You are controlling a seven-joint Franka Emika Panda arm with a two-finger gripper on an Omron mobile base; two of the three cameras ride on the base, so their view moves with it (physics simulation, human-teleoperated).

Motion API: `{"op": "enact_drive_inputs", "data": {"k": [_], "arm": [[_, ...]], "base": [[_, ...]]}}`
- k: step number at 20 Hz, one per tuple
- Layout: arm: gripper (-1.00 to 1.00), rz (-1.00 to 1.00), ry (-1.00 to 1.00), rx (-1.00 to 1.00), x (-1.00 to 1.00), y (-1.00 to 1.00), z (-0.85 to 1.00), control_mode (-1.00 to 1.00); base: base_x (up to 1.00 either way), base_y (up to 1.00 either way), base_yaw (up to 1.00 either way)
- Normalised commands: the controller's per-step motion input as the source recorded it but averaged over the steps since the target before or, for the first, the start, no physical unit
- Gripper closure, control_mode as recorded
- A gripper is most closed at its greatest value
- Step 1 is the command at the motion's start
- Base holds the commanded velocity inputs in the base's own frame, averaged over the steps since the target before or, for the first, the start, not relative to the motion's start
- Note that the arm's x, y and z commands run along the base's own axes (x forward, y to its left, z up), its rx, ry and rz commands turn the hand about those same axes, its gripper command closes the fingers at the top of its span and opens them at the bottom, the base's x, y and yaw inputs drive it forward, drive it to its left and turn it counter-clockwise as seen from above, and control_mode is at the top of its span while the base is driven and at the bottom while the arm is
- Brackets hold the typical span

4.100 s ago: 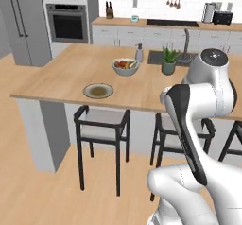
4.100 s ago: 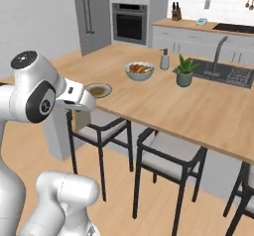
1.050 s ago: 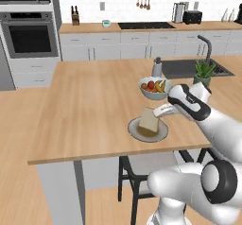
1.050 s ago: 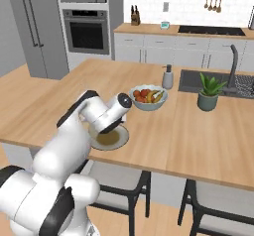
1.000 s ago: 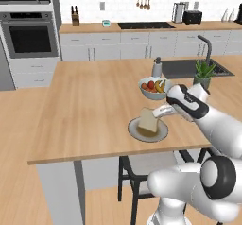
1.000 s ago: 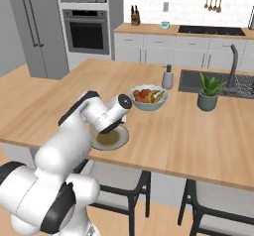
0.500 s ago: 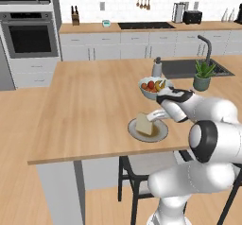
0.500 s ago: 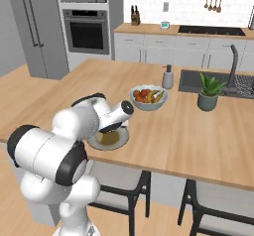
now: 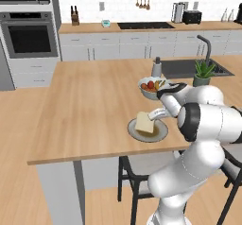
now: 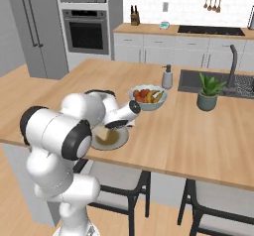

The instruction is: Start the toaster. Once the lever pops up, take the bread to the plate on the dining counter.

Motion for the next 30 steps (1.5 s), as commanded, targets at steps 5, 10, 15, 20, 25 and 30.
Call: {"op": "enact_drive_inputs", "data": {"k": [5,10,15,20,25,30], "arm": [[-1.00,-0.05,0.06,0.00,0.00,0.00,-0.27,-1.00],[-1.00,-0.13,0.09,0.00,-0.06,-0.12,-0.01,-1.00],[-1.00,-0.19,0.03,-0.01,-0.35,-0.20,0.10,-1.00],[-1.00,-0.18,-0.03,-0.09,-0.62,0.01,0.79,-1.00],[-1.00,-0.13,-0.02,-0.18,-0.63,0.31,1.00,-1.00],[-1.00,-0.11,0.00,-0.21,-0.83,0.61,0.75,-1.00]], "base": [[0.00,0.00,0.00],[0.00,0.00,0.00],[0.00,0.00,0.00],[0.00,0.00,0.00],[0.00,0.00,0.00],[0.00,0.00,0.00]]}}
